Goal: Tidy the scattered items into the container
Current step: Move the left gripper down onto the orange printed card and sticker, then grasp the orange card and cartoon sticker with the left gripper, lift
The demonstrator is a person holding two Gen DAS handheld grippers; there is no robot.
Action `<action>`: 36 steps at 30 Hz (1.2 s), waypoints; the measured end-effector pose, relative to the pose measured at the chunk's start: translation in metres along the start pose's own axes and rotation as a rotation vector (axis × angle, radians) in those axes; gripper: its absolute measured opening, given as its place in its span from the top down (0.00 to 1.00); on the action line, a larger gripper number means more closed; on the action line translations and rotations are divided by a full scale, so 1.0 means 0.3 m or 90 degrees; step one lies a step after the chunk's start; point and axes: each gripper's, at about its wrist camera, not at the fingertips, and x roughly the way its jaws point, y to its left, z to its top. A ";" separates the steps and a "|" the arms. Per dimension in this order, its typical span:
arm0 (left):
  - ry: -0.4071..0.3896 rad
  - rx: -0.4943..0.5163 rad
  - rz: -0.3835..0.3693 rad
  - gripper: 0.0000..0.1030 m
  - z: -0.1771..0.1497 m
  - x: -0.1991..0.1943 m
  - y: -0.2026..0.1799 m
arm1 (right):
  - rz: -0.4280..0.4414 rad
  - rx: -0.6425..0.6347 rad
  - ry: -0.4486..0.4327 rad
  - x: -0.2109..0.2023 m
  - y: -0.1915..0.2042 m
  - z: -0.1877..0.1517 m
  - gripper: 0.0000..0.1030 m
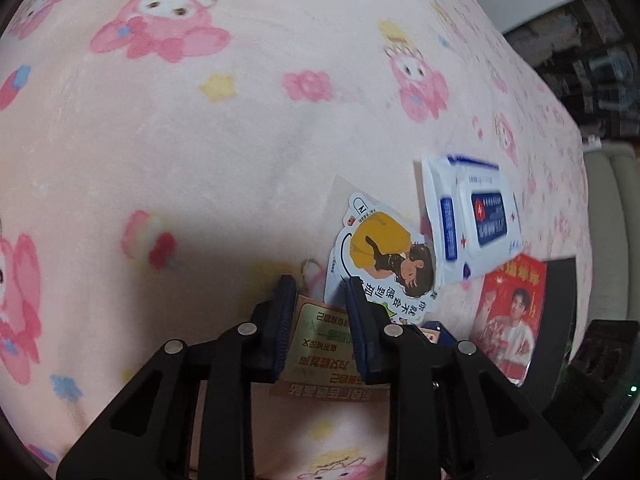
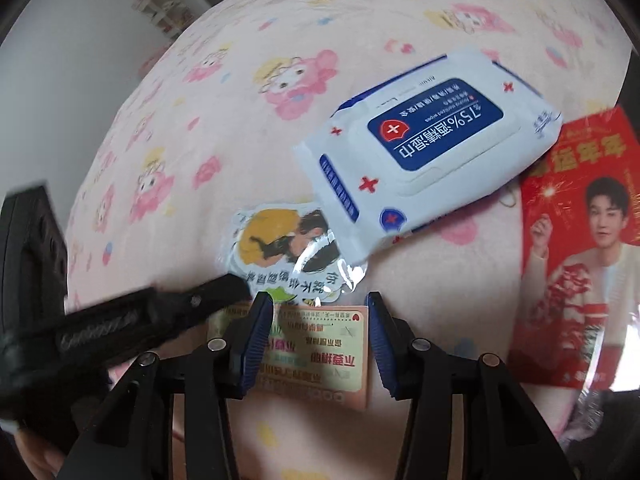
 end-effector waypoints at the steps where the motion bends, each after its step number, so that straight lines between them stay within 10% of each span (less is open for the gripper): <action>1: 0.013 0.028 0.010 0.76 -0.013 0.012 -0.028 | -0.009 -0.004 0.000 -0.011 -0.003 -0.008 0.60; 19: 0.087 0.150 0.028 0.58 -0.095 0.071 -0.147 | -0.039 0.032 0.016 -0.065 -0.063 -0.157 0.61; 28: 0.033 0.213 -0.129 0.66 -0.146 -0.098 -0.233 | -0.081 -0.045 -0.066 -0.250 -0.008 -0.136 0.61; 36: -0.015 0.285 -0.169 0.66 -0.226 -0.226 -0.484 | -0.107 -0.072 -0.143 -0.549 -0.126 -0.152 0.60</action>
